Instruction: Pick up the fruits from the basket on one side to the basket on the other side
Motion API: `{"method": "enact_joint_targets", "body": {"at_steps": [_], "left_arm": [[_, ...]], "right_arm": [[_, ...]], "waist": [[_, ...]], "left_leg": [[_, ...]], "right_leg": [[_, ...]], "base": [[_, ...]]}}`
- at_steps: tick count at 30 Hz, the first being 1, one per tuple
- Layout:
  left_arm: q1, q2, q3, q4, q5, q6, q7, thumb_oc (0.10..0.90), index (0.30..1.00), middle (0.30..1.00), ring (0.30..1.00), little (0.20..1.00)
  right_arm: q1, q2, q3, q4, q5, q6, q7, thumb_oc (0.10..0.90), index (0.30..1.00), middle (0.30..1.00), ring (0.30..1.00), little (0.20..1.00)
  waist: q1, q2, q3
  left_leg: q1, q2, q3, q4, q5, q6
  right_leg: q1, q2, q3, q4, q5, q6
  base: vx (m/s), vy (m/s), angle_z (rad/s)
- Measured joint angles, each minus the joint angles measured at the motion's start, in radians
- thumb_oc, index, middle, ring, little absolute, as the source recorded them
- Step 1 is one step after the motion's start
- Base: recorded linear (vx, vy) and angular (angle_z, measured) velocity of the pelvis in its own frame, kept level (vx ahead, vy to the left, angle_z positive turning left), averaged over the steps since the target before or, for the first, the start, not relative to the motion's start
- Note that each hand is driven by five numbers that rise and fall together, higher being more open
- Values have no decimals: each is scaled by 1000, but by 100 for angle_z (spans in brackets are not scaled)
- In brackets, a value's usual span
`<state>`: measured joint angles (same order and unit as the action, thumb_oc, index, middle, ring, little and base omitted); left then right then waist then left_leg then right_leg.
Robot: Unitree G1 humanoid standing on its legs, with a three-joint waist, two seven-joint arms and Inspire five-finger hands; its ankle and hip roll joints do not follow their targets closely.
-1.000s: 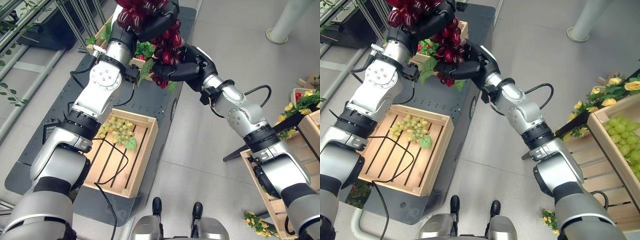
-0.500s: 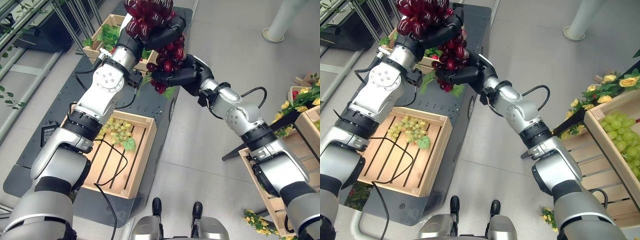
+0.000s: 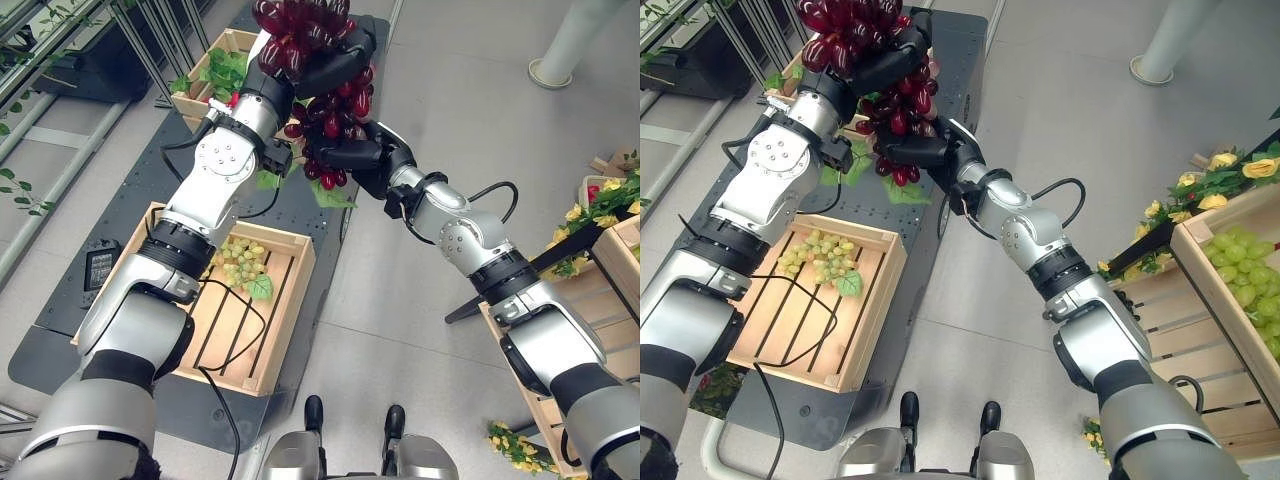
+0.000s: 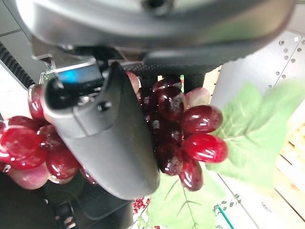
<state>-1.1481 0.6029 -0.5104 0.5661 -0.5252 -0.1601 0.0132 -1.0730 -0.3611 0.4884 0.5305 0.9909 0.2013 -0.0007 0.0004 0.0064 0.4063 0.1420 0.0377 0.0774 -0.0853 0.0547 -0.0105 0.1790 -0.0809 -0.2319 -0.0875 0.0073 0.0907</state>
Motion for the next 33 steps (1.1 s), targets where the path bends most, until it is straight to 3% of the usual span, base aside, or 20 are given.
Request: {"method": "enact_joint_targets", "body": {"at_steps": [1,2,17,22,28,33], "left_arm": [[0,-1,1,0,0,0,1,670,705,705,705,705],[0,-3,4,0,0,2,2,800,900,900,900,900],[1,-31,8,44,34,115,22,800,900,900,900,900],[1,-37,10,67,89,125,24,800,900,900,900,900],[3,-41,24,157,96,142,62,800,900,900,900,900],[36,-36,69,264,130,194,105,800,900,900,900,900]], "right_arm": [[0,1,0,0,0,-4,-1,400,300,300,300,300],[0,2,0,1,-2,-6,-4,400,300,300,300,300],[29,7,0,17,-8,-16,-50,400,300,300,300,300],[49,7,0,17,-9,-16,-54,400,300,300,300,300],[95,6,0,27,-7,-16,-54,400,300,300,300,300],[105,0,-6,49,-1,-42,-54,400,300,300,300,300]], "waist": [[1,0,0],[1,0,0],[9,0,0],[9,0,0],[-4,0,0],[-17,0,0]], "left_leg": [[0,0,0,0,0,0],[0,0,1,0,0,0],[6,1,8,0,0,0],[7,1,10,-1,0,0],[10,2,14,-2,0,0],[14,4,27,-3,0,0]], "right_leg": [[0,0,0,0,0,0],[0,0,0,0,0,0],[1,1,4,0,0,0],[1,1,7,0,0,1],[1,1,11,0,1,2],[-2,3,31,0,5,2]], "base": [[0,0,0],[0,0,0],[4,0,-1],[0,0,0],[0,0,0],[23,-2,-7]]}}
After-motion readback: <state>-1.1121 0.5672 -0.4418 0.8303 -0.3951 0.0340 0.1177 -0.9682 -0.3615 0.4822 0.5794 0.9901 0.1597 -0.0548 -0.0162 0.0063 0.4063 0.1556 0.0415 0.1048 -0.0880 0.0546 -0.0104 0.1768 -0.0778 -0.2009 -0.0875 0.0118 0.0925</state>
